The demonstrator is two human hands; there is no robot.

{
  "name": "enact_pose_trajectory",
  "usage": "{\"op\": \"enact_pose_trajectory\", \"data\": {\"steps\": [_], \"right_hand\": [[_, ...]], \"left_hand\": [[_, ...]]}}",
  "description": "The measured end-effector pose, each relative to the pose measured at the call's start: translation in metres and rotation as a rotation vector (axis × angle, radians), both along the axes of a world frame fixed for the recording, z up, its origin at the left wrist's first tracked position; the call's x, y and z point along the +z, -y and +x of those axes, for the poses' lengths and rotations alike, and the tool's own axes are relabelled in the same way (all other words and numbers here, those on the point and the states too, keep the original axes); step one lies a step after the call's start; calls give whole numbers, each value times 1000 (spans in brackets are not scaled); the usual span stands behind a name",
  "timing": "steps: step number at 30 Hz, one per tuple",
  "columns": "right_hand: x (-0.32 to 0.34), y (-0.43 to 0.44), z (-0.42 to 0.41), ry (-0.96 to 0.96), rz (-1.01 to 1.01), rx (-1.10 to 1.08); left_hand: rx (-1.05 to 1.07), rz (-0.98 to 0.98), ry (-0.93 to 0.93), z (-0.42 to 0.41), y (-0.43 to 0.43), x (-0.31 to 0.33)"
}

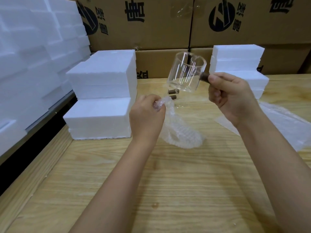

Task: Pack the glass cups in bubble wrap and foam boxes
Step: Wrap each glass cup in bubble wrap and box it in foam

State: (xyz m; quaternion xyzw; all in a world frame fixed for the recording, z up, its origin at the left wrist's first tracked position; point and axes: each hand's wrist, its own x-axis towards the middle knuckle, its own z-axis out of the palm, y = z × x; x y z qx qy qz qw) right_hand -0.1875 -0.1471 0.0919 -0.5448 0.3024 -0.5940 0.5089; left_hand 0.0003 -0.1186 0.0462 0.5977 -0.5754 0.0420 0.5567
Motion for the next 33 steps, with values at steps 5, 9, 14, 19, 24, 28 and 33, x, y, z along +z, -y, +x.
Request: {"op": "enact_pose_trajectory", "data": {"steps": [5,9,14,19,24,28,33], "right_hand": [[14,-25,16,-181,-21,163],[6,-25,23,-305,52,158],[-3,-17,17,-405,66,33],[-5,-18,13,-604,-51,-64],[-2,-22,12,-651,-116,-124],[-2,-23,12,-744,-144,-169],[1,-26,10,-828,-205,-174]], "left_hand": [[-4,114,-149,-3,8,5],[-32,167,-152,3,10,1],[-24,317,-324,12,17,0],[-206,424,-575,18,17,7],[-342,463,-718,17,12,19],[-413,528,-729,17,11,26],[-429,552,-326,21,6,25]]}}
